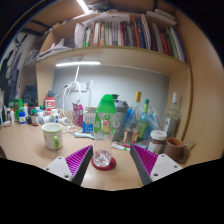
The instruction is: Pour water
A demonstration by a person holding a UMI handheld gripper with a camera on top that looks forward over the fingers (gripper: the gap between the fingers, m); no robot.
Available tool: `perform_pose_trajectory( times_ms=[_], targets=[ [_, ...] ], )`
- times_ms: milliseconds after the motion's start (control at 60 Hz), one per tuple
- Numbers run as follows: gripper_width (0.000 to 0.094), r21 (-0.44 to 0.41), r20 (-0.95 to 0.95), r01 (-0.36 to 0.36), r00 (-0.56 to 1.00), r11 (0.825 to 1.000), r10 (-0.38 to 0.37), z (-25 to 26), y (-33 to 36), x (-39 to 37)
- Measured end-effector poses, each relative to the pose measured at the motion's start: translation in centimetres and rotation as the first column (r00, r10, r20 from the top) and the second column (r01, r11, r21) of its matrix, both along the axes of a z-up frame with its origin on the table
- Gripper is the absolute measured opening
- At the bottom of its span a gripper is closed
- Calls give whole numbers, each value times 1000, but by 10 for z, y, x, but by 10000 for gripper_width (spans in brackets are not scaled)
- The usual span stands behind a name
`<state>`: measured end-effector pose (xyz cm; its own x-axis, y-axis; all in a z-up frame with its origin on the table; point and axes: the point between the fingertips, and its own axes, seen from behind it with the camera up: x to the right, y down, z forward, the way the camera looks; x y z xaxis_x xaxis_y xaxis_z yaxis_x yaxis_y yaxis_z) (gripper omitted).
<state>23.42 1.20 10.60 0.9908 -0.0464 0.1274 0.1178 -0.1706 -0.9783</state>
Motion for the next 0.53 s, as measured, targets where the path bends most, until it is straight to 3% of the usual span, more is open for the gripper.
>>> perform_pose_trajectory(
  times_ms=[283, 533],
  targets=[
    [841, -19, -67, -19, 998, 1000, 18, -16, -134, -24],
    [843, -2, -143, -99, 985, 995, 97, -12, -204, -59]
  ],
)
